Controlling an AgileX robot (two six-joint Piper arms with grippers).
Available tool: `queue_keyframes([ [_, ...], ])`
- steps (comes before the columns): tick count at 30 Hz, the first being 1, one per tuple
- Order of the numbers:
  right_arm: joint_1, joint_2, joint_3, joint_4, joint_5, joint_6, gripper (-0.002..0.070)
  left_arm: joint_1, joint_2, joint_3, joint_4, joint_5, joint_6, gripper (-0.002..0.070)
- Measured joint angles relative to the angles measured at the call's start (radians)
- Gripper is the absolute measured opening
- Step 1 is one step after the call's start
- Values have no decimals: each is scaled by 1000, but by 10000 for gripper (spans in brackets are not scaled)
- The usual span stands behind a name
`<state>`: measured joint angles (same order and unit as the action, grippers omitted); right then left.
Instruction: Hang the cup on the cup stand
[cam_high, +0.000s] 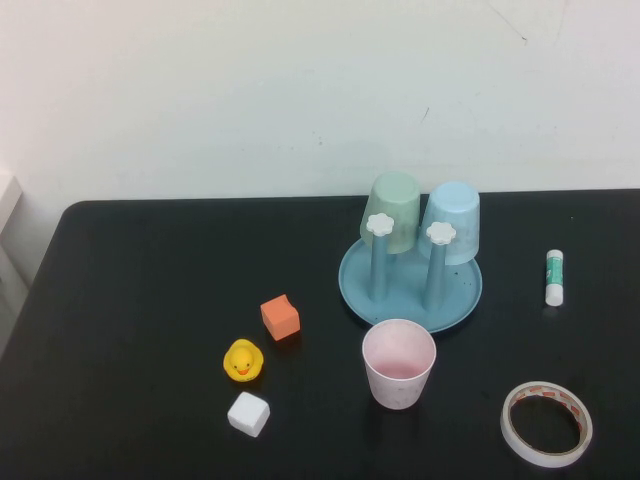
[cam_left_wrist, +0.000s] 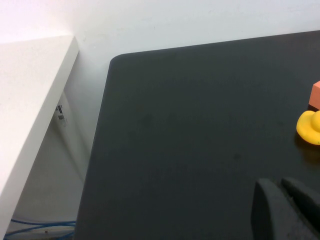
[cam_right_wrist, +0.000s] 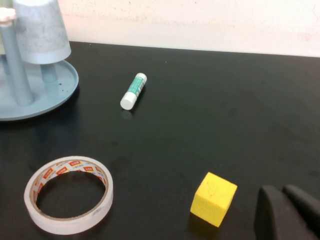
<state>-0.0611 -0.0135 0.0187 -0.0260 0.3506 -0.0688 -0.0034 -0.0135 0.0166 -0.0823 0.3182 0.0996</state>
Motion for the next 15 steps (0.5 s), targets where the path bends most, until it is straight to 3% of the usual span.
queue_keyframes([
  [15, 0, 0, 0, -36, 0, 0, -1, 0, 0, 0, 0, 0, 0, -1],
])
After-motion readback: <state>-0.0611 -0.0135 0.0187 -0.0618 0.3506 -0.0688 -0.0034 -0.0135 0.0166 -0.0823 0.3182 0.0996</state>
